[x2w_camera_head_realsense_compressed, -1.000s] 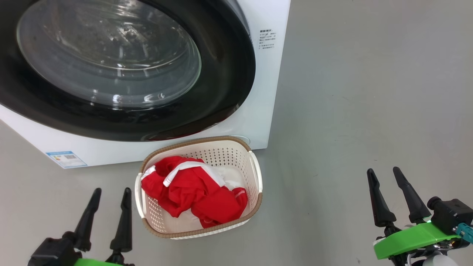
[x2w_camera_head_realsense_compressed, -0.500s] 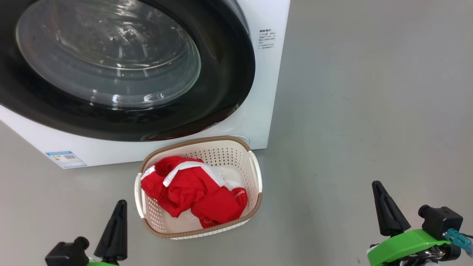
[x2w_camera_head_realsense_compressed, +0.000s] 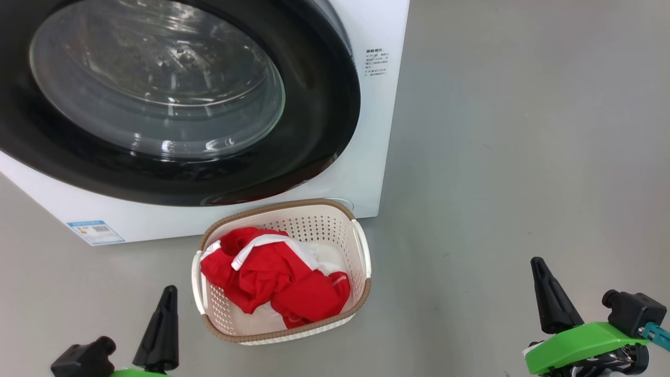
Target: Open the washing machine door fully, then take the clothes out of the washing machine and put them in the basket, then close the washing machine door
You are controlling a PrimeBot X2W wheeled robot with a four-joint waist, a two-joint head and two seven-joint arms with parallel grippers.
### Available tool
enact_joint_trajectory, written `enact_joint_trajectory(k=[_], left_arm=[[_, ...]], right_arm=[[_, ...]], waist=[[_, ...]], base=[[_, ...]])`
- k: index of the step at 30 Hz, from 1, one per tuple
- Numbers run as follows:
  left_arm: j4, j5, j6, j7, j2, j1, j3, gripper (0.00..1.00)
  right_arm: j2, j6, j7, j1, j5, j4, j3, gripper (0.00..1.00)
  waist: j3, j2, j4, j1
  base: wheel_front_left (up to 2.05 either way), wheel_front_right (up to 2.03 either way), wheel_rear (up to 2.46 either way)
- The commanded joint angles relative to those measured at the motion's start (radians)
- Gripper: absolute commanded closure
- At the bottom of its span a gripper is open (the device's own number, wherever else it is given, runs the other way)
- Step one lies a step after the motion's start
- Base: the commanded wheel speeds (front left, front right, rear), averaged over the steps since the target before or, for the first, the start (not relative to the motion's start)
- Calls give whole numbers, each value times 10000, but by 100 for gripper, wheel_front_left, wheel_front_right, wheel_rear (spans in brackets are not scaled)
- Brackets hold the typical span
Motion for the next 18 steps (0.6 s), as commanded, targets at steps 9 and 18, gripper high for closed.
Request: enact_joint_trajectory(k=[9,18], left_arm=[[-143,-1118,-13,236,193,-144,93,100],[-126,-2085,-19,464,211,-195,121,100]], right_arm=[[-170,-2,239,-134,1084,-308,-35,100],[-179,-3,477,-180,1967,-361,-74,100]], waist=[[-119,0,-9,-2],[-236,0,-18,-2]], base=[[0,0,0],[0,0,0]])
